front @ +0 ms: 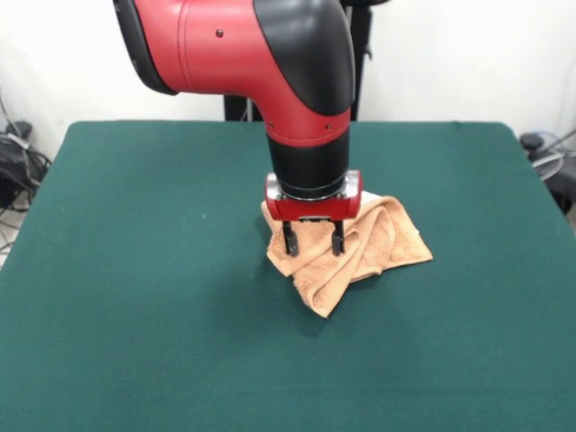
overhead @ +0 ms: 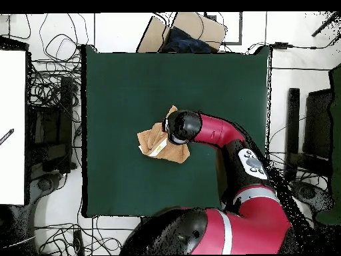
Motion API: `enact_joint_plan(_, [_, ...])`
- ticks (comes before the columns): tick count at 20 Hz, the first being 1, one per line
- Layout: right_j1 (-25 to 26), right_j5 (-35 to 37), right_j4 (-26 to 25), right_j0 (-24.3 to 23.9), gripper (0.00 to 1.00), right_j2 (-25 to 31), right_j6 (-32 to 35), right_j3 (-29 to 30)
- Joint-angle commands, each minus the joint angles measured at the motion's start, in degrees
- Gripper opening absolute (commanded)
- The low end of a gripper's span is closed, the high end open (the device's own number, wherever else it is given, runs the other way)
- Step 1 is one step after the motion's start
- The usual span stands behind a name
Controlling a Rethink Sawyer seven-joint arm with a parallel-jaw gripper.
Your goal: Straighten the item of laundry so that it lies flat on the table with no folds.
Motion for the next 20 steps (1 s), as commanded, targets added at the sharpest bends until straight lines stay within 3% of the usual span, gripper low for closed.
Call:
enact_joint_plan(1, [1.85,-1.70,-1.18,0.54,1.00,4.78,2.54,-0.10])
enact_joint_plan(9, [1.89,-4.56,-2.62,1.00,1.00,3.48,3.14,0.17])
enact_joint_plan(20, [-0.25,-5.13,-5.15,5.87,1.00,-2.41,5.87,-1.16])
